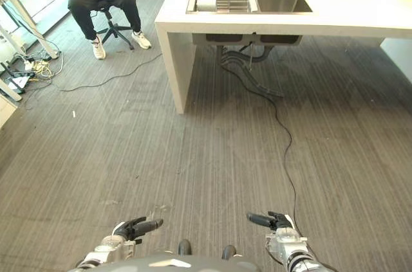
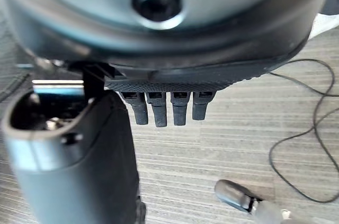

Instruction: Place the dishes in the dishwasher.

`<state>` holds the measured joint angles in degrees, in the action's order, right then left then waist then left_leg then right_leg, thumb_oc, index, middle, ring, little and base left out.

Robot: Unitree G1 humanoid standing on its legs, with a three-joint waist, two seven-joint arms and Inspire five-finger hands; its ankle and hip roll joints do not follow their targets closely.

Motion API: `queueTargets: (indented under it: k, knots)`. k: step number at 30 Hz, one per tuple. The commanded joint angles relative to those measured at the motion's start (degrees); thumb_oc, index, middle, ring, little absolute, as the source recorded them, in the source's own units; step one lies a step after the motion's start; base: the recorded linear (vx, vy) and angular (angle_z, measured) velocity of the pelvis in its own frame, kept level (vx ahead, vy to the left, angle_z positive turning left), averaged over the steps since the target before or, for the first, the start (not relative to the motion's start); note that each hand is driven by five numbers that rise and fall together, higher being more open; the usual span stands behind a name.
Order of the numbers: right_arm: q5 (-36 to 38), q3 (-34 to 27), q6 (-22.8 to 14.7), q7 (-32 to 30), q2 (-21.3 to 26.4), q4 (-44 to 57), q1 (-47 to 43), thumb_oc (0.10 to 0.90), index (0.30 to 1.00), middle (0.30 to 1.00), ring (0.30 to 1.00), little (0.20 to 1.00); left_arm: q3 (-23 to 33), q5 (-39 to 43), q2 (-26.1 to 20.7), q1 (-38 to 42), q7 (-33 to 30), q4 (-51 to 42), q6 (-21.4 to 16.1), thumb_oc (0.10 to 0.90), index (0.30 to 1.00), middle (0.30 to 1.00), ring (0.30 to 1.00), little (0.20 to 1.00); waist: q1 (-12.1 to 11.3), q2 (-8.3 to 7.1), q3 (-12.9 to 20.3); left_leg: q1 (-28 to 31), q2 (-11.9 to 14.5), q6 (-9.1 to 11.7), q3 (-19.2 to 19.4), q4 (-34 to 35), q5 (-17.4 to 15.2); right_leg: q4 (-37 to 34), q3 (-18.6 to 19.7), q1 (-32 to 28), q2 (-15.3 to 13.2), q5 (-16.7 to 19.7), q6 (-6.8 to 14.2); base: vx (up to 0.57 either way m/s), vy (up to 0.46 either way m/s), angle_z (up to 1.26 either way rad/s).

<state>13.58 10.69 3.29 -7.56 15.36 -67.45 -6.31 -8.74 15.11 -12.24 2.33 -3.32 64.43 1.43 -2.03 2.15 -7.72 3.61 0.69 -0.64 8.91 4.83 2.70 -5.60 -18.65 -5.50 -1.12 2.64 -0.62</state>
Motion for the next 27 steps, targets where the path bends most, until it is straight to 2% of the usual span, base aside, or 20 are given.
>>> queueTargets:
  k: [1, 11, 15, 27]
  knots:
    - [-0.1, -0.6, -1.4, -0.5, 2.9, -1.2, -3.3, 0.800, 0.900, 0.900, 0.900, 0.900, -2.1, -1.9, -1.2, 5.6, 0.3, 0.6, -2.1, 0.800, 0.900, 0.900, 0.900, 0.900, -0.4, -1.27, -0.9, 1.4, 3.9, 5.8, -0.3, 0.2, -2.3, 0.6, 1.0, -1.2, -5.5, -4.3, 9.9, 0.00, 0.000, 0.00]
    - [-1.0, 0.0, -1.6, 0.4, 3.5, -0.8, -3.4, 0.800, 0.900, 0.900, 0.900, 0.900, -2.4, -4.3, -1.9, 5.9, -0.4, 0.8, -2.2, 0.800, 0.900, 0.900, 0.900, 0.900, -0.6, -1.37, -0.4, 1.7, 3.8, 5.9, -0.9, 0.2, -2.4, 0.6, 0.7, -1.6, -5.5, -4.5, 9.9, 0.00, 0.000, 0.00]
    - [-1.0, 0.4, -2.1, 0.4, 3.2, 0.2, -3.1, 0.800, 0.900, 0.900, 0.900, 0.900, -2.6, -7.3, -2.0, 6.1, -3.1, 0.7, -2.3, 0.800, 0.900, 0.900, 0.900, 0.900, -0.8, -1.59, -0.4, 1.6, 3.8, 5.9, -1.0, 0.2, -2.4, 0.6, 0.5, -1.6, -5.6, -4.5, 9.9, 0.00, 0.000, 0.00]
    - [-0.2, 0.2, -2.0, 0.7, 3.2, 0.1, -2.7, 0.800, 0.900, 0.900, 0.900, 0.900, -3.2, -5.8, -1.5, 5.5, -1.1, 1.0, -1.9, 0.800, 0.900, 0.900, 0.900, 0.900, -0.5, -1.35, -0.1, 1.5, 3.7, 5.8, -1.1, 0.2, -2.5, 0.6, 0.7, -1.5, -5.7, -4.4, 10.0, 0.00, 0.000, 0.00]
